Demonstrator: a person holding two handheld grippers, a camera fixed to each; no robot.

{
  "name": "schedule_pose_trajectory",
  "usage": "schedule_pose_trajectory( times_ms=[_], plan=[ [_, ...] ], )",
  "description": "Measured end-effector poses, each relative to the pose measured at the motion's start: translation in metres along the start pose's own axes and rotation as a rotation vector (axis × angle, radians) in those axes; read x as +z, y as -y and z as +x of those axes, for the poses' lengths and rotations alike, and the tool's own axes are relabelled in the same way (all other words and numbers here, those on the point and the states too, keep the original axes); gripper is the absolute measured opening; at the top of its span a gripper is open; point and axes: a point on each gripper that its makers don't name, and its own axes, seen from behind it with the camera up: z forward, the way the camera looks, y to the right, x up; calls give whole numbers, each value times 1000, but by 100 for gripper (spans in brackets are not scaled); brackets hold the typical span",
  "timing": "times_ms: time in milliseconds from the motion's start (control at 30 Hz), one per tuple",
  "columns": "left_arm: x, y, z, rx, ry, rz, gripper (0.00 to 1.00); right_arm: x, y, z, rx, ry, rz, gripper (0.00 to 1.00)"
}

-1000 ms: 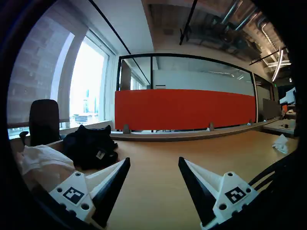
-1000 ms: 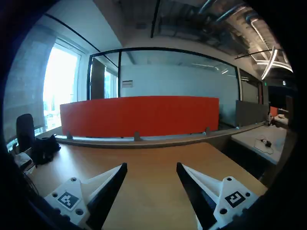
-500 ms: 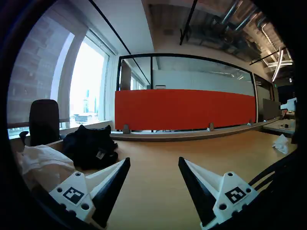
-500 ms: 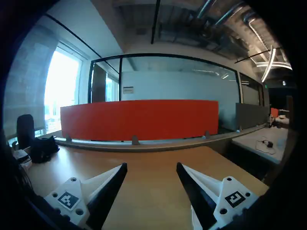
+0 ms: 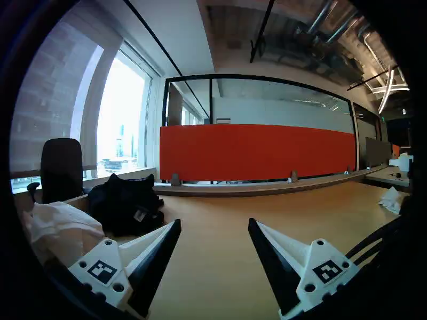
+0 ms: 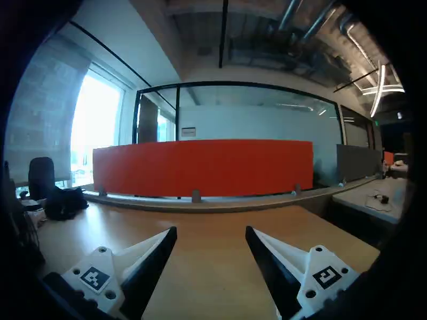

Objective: Fold towel

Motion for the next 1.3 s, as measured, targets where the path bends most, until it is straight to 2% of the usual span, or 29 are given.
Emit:
schedule_pose_trajectory(
  times_ms=[167, 367, 767, 967, 1300],
  plan=[
    [0, 0, 0, 0, 0, 0, 93, 1, -2, -15, 12, 0, 8, 99],
    [0, 0, 0, 0, 0, 0, 93, 4, -12, -30, 28, 4, -13, 99],
    [0, 0, 0, 0, 0, 0, 93, 11, -18, -42, 59, 3, -40, 99],
    [0, 0, -1, 0, 0, 0, 93, 10, -19, -47, 45, 9, -61, 99],
    [-1, -1, 0, 0, 0, 0, 93, 8, -6, -56, -7, 14, -41, 99]
  ],
)
